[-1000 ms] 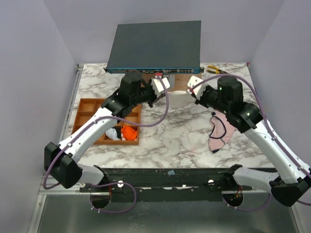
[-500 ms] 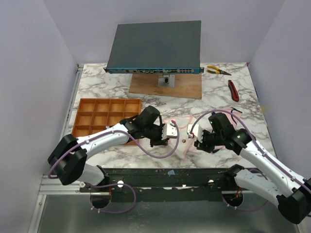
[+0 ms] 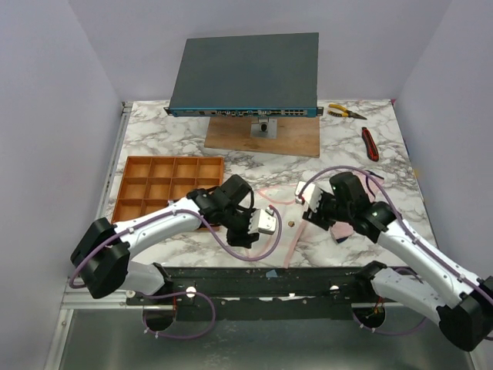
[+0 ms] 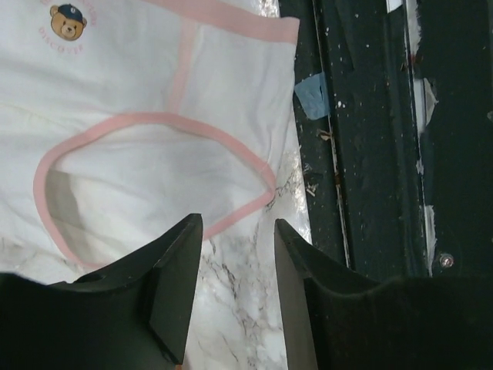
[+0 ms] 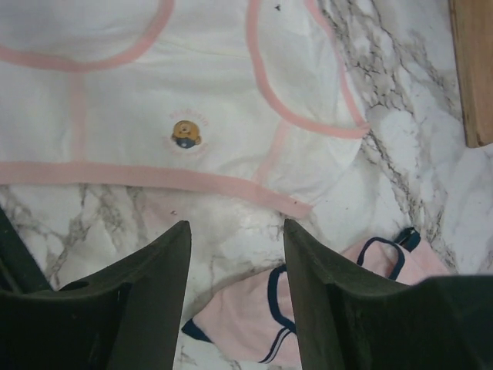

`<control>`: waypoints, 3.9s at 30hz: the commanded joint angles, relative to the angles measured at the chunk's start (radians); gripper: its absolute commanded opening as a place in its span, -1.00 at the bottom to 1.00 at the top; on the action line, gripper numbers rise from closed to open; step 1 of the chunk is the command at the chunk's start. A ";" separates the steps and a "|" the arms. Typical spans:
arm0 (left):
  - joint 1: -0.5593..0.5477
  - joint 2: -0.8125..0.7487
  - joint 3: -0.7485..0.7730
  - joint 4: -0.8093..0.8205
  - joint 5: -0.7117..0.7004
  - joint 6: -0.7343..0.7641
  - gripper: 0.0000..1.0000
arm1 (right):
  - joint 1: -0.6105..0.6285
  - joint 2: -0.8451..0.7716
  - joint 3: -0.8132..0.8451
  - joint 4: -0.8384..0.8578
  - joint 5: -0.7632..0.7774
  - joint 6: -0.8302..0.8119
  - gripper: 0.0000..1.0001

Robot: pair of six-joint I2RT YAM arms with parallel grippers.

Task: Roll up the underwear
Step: Flatten out the underwear at the center of the board, then fold the underwear at the center of the board.

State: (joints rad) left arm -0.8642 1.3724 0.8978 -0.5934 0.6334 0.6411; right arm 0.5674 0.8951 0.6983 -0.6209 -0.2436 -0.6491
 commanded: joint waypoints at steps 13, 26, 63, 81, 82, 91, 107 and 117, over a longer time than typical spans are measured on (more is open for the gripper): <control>0.074 -0.097 0.001 0.145 -0.180 -0.060 -0.05 | -0.046 0.473 0.030 0.413 0.264 0.010 0.09; 0.110 -0.039 0.011 0.276 -0.196 -0.121 0.28 | -0.188 0.686 0.104 0.547 0.277 -0.077 0.04; 0.394 0.106 0.383 -0.060 -0.131 -0.081 0.75 | 0.232 0.203 -0.023 -0.230 -0.197 -0.287 0.32; 0.401 0.074 0.279 0.010 -0.165 -0.090 0.75 | 0.276 0.194 -0.161 0.022 -0.088 -0.218 0.02; 0.400 0.072 0.276 0.012 -0.163 -0.089 0.75 | 0.276 0.193 -0.163 0.022 -0.089 -0.216 0.01; 0.401 0.062 0.271 0.015 -0.180 -0.079 0.75 | 0.276 0.216 -0.164 -0.027 -0.132 -0.238 -0.06; 0.399 0.010 0.208 0.047 -0.197 -0.078 0.75 | 0.277 0.195 -0.128 0.001 -0.115 -0.167 -0.96; 0.338 -0.143 -0.003 0.194 -0.146 -0.056 0.75 | 0.264 0.187 -0.029 -0.014 -0.089 -0.026 -0.98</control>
State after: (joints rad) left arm -0.4763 1.3277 1.0008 -0.5072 0.4568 0.5533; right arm 0.8379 1.0767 0.6380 -0.6277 -0.3481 -0.7620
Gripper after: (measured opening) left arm 0.873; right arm 0.012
